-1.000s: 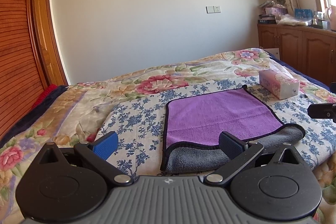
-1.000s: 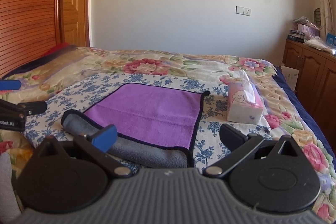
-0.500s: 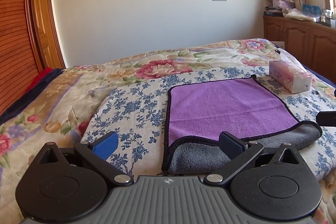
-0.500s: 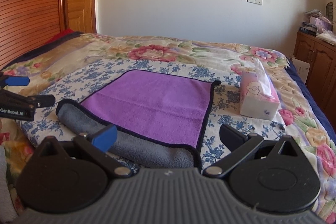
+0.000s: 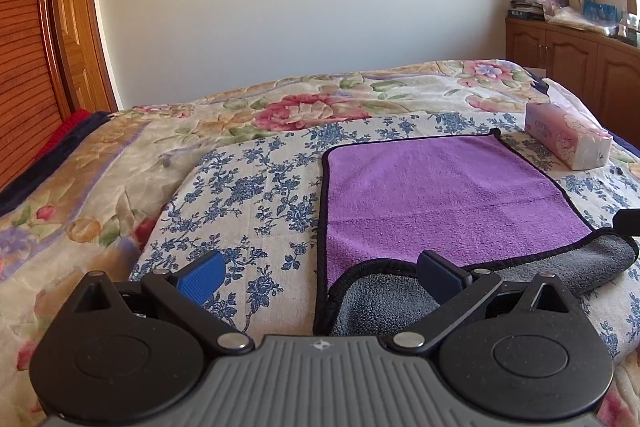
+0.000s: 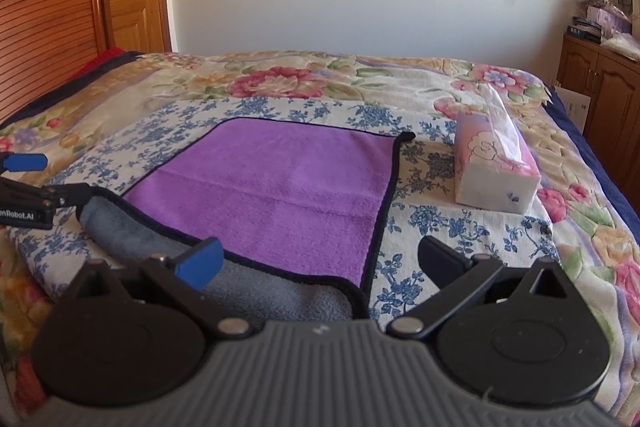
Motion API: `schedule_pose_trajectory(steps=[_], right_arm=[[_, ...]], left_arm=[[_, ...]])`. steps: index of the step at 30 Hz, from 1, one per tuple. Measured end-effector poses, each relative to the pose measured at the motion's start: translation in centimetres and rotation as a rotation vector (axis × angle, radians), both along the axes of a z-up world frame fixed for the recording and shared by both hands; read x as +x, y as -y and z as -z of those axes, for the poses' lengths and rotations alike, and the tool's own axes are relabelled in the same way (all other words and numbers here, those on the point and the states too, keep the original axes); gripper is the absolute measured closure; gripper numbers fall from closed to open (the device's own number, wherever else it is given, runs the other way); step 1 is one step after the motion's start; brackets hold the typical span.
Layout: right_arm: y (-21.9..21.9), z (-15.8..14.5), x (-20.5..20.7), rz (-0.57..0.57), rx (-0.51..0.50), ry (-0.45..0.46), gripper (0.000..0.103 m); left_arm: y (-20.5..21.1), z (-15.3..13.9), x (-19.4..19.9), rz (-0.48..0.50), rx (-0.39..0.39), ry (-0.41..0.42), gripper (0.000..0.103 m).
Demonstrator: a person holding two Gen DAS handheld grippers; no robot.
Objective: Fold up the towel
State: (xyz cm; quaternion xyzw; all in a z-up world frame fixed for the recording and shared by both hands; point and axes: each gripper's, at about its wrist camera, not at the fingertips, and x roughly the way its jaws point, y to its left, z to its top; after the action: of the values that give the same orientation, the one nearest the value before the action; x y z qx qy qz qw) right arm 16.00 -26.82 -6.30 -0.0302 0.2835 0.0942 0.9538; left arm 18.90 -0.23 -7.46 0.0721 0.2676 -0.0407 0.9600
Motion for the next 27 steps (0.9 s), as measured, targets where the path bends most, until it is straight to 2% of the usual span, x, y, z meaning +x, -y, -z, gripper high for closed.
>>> schedule_pose_trajectory(steps=[4,11,13,16,18,21,27], right_arm=[[0.0,0.3,0.3,-0.003,-0.004,-0.018,0.0],[0.0,0.7,0.7,-0.002,-0.015,-0.043,0.0],[0.2,0.9,0.9,0.0,-0.014,-0.055,0.0],[0.4,1.1,1.0,0.004,-0.006,-0.074,0.0],[0.4,1.2,1.1,0.001,0.0,-0.087,0.0],[0.3,1.4,1.1,-0.009,0.005,-0.106,0.0],[0.4,1.9,1.4,-0.015,0.016,-0.157,0.0]], left_arm=[[-0.1,0.2,0.5,0.01,-0.008,-0.019,0.002],[-0.1,0.5,0.9,0.044,-0.05,-0.06,0.015],[0.0,0.6,0.9,0.056,-0.054,-0.066,0.02],[0.0,0.7,1.1,0.069,-0.067,-0.09,0.032],[0.0,0.9,1.2,0.077,-0.072,-0.107,0.043],[0.2,1.1,1.3,0.089,-0.07,-0.125,0.053],[0.2,1.6,1.4,0.095,-0.068,-0.151,0.055]])
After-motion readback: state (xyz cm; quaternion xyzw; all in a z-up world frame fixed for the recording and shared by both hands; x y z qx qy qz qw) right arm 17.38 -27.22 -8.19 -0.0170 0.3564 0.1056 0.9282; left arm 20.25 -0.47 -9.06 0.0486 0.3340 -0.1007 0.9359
